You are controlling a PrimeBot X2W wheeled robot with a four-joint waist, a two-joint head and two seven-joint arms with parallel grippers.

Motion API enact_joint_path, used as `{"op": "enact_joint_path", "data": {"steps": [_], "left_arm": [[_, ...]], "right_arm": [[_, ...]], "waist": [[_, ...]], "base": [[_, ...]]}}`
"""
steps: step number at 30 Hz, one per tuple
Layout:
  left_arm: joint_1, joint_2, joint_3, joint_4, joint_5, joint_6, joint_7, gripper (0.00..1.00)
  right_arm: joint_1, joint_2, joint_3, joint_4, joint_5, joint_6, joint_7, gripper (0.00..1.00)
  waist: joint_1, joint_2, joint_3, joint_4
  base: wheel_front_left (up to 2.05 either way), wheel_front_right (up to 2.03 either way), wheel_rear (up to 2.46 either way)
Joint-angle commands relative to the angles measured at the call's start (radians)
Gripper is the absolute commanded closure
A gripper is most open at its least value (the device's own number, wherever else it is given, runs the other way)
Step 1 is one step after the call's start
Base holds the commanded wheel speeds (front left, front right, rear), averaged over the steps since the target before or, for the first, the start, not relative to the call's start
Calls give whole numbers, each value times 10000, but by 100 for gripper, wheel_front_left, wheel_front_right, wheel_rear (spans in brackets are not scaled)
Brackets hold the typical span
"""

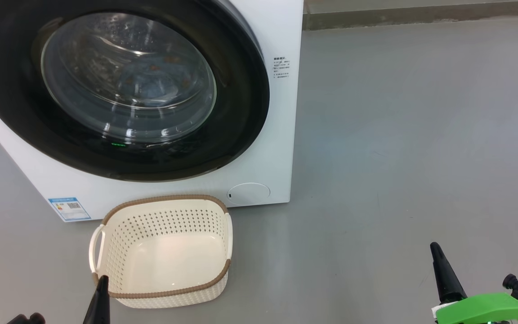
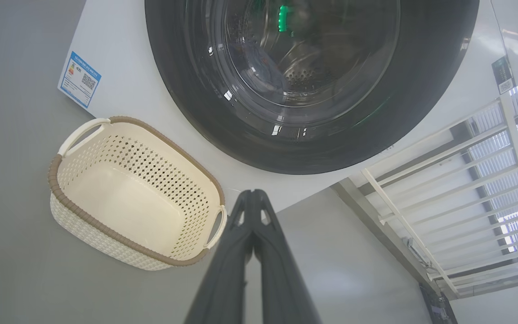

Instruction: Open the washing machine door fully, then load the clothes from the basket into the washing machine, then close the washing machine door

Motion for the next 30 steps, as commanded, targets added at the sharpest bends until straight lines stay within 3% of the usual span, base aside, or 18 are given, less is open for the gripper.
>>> {"op": "enact_joint_path", "data": {"steps": [1, 30], "left_arm": [[-468, 173, 250, -180, -397, -15, 76, 100], [-928, 191, 559, 9, -3569, -22, 932, 100]], "right_arm": [[-394, -92, 31, -223, 416, -31, 94, 100], [-622, -109, -128, -190, 3629, -45, 951, 100]], "waist": [[0, 0, 3, -6], [0, 0, 44, -84]], "base": [[0, 0, 0], [0, 0, 0]]}}
